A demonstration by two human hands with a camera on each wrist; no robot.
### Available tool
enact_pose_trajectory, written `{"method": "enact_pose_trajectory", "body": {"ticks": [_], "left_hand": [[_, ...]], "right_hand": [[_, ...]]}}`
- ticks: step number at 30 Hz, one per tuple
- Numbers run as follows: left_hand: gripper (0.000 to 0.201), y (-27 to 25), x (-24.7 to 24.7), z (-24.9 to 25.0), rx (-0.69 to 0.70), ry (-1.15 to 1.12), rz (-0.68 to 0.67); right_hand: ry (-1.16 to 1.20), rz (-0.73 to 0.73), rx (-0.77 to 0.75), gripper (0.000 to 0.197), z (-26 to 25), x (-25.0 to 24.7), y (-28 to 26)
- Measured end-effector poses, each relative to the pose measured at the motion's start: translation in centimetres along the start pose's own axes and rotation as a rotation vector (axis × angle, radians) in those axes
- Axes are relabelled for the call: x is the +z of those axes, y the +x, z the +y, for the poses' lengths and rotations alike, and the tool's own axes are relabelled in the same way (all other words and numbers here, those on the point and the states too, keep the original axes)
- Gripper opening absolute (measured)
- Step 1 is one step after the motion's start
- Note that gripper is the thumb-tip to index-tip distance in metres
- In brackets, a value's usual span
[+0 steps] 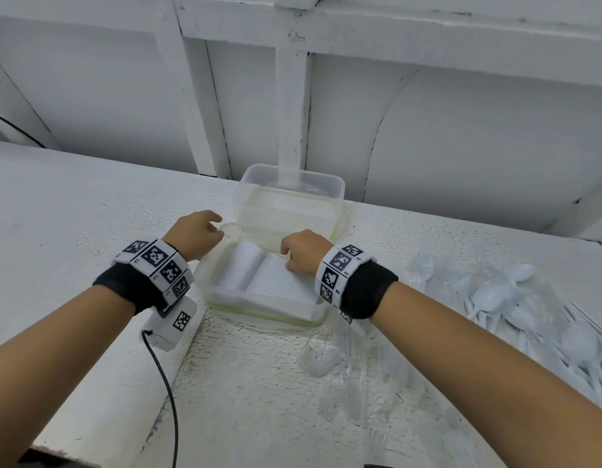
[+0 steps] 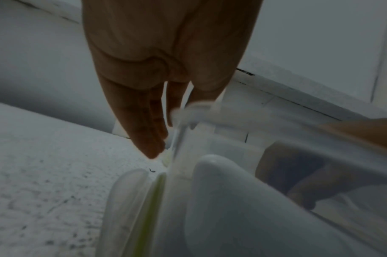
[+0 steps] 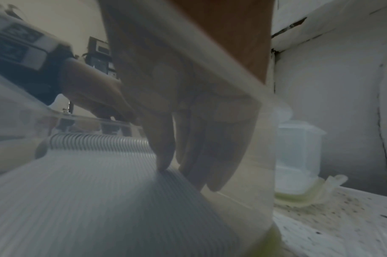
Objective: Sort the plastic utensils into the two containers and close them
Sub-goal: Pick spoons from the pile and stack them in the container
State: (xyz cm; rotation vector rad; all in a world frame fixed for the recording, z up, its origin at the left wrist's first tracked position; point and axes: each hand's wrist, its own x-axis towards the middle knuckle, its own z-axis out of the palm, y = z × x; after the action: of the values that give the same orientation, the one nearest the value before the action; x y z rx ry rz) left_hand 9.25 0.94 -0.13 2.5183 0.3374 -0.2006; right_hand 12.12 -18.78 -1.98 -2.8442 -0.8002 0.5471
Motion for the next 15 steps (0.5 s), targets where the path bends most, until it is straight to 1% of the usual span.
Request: {"method": "enact_pose_trajectory", "body": {"ticks": [1, 3, 8, 12, 15], "left_hand": [[0.034, -0.1, 0.0, -0.1, -0.034, -0.046, -0.038], [0.031, -0.2, 0.0, -0.2, -0.069, -0.105, -0.07], [0.031, -0.4, -0.1, -0.1, -0.078, -0.135, -0.075], [0.035, -1.0, -0.2, 0.0, -0.052, -0.112, -0.049], [0.035, -2.0, -0.2, 0.1, -0.007, 0.011, 0.01]], "right_hand": [[-0.01, 0.0, 0.005, 0.028, 0.0, 0.0, 0.0], [-0.027, -0.002, 0.015, 0.026, 0.0, 0.1, 0.1], [-0.028, 0.023, 0.019, 0.027, 0.1, 0.2, -0.5], [0.044, 0.127, -0.003, 0.029, 0.7, -0.8, -2.6], [0.104, 0.238, -0.041, 0.032, 1.7, -1.9, -5.9]]}}
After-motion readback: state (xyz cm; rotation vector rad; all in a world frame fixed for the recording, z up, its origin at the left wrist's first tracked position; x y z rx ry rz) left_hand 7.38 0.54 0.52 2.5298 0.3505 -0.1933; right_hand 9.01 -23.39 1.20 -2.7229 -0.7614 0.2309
